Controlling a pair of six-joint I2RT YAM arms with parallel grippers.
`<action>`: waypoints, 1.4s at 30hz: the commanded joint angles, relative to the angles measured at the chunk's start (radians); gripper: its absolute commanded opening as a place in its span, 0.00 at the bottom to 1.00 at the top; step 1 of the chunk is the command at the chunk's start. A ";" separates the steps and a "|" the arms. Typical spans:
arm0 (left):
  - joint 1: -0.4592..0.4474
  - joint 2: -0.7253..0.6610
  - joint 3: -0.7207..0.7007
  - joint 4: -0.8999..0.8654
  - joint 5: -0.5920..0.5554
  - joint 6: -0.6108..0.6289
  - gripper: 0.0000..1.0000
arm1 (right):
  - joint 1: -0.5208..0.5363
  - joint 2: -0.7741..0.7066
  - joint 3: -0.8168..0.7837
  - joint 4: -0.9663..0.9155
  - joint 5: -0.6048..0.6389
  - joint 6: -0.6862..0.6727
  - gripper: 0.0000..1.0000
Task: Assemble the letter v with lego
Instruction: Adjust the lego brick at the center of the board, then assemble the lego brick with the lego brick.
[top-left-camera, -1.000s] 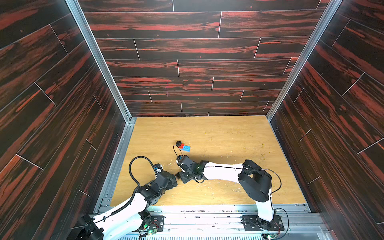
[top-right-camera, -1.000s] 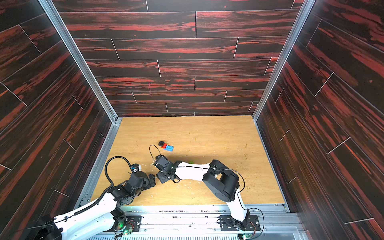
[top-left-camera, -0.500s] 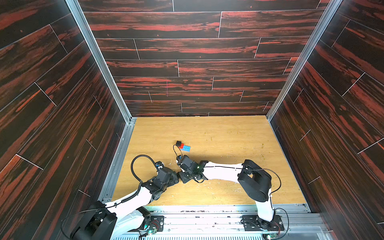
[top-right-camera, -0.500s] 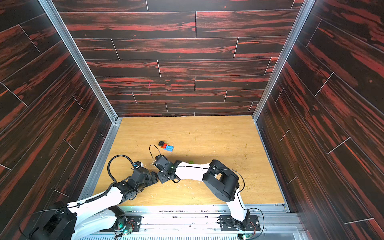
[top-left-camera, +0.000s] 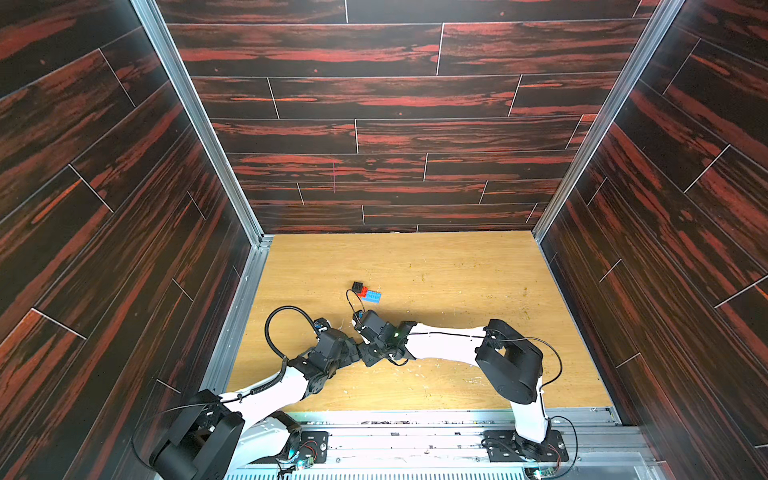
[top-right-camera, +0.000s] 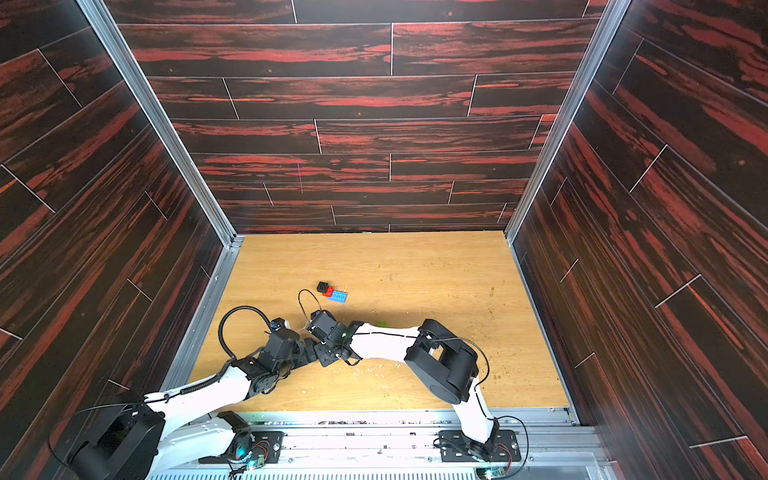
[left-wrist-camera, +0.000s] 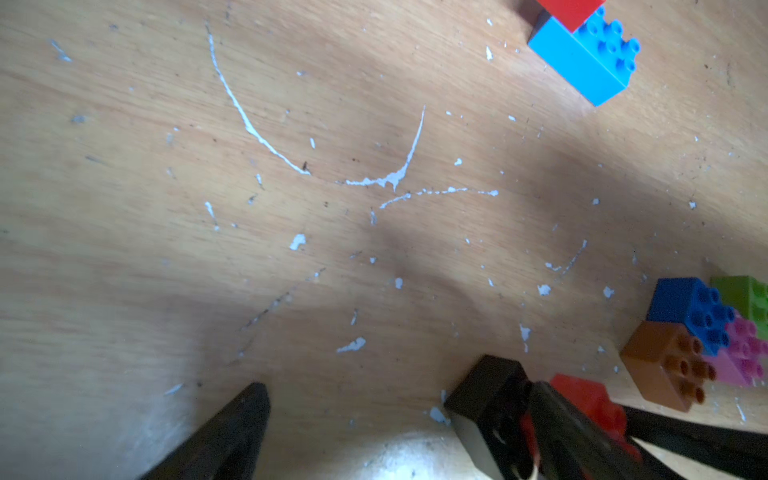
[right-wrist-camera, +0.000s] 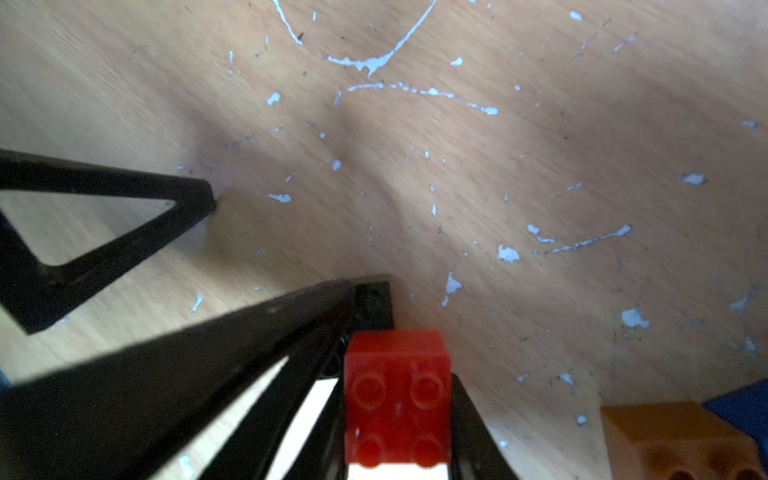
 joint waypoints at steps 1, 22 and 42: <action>0.005 0.007 0.028 -0.103 0.015 0.004 1.00 | 0.003 -0.006 -0.003 -0.015 -0.014 0.014 0.29; 0.004 0.083 0.096 -0.214 -0.025 0.015 1.00 | -0.010 -0.098 -0.049 -0.005 -0.013 0.028 0.29; 0.013 -0.373 -0.009 -0.216 -0.058 0.020 1.00 | 0.003 -0.046 -0.006 -0.007 0.001 0.015 0.29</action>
